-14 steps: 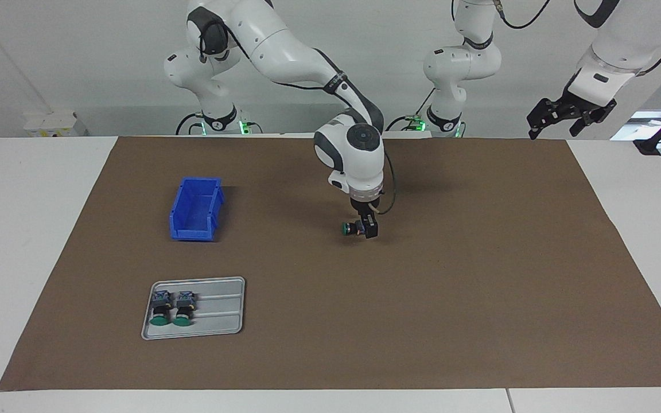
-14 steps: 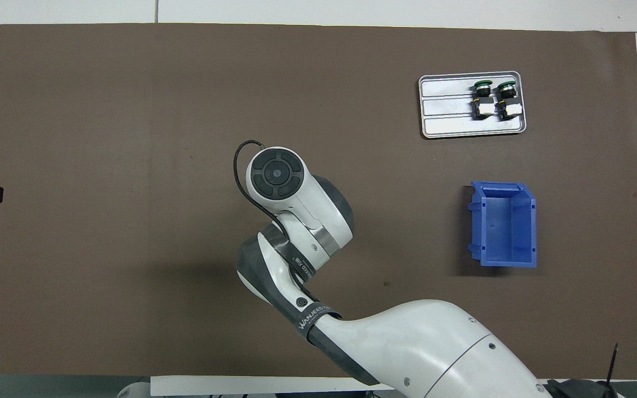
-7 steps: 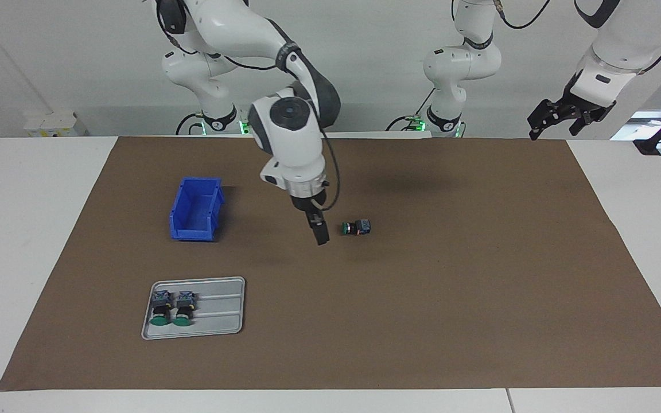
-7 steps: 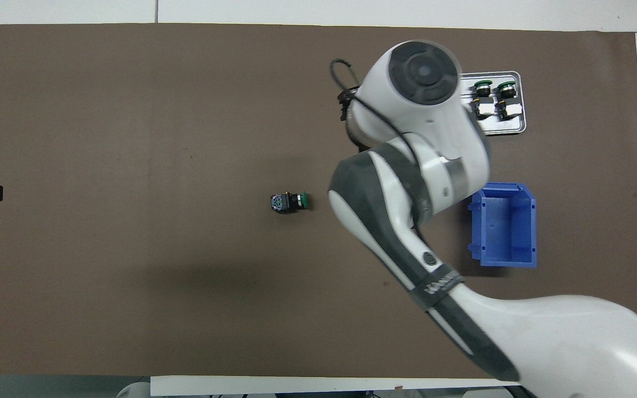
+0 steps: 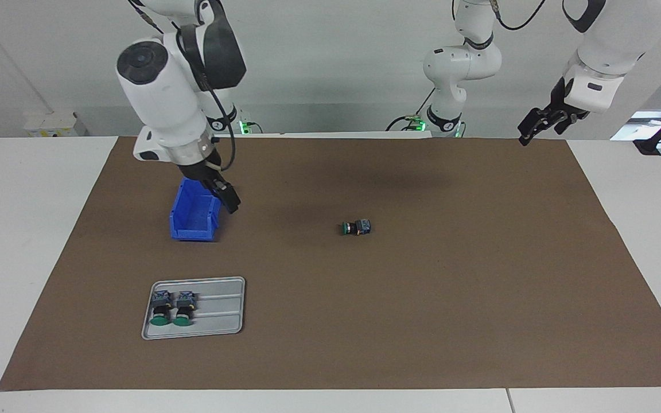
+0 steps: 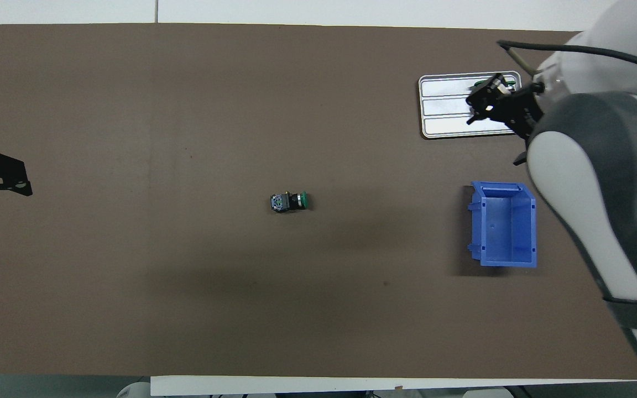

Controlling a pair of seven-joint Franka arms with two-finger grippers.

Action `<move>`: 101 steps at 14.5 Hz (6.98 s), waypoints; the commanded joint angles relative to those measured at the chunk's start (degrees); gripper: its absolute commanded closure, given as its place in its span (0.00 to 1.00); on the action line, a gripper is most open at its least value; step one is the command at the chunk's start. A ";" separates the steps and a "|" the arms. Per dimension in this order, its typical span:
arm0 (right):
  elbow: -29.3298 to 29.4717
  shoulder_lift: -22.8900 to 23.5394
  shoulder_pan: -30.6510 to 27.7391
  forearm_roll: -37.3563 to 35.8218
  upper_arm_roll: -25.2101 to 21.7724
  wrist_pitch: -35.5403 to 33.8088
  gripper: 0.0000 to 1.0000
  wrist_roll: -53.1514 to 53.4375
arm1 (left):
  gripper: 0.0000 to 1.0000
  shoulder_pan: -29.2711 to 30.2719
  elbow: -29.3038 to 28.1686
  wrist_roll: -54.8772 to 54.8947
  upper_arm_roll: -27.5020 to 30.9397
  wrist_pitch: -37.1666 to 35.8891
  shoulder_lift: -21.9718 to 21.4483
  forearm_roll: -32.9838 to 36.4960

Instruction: Place and press button with both arms

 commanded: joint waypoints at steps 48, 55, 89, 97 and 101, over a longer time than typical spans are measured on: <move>-2.91 -7.87 -7.60 -5.80 0.33 -9.30 0.00 -44.63 | 0.01 -35.12 -6.80 -100.48 0.87 44.47 31.97 -6.56; -2.91 -7.87 -7.60 -5.80 0.33 -9.30 0.00 -44.63 | 0.57 -34.95 -6.80 -100.56 0.87 45.09 31.97 -6.56; -2.91 -7.87 -7.60 -5.80 0.33 -9.30 0.00 -44.63 | 0.85 -22.91 -8.29 -61.93 0.61 49.66 25.03 -43.44; -2.91 -7.87 -7.60 -5.80 0.33 -9.39 0.00 -44.63 | 0.84 -19.92 -17.43 -37.57 0.70 50.71 21.33 -69.37; -2.91 -7.87 -7.60 -5.80 0.33 -9.30 0.00 -44.63 | 0.85 -19.66 -19.10 -30.01 0.61 49.75 21.86 -79.05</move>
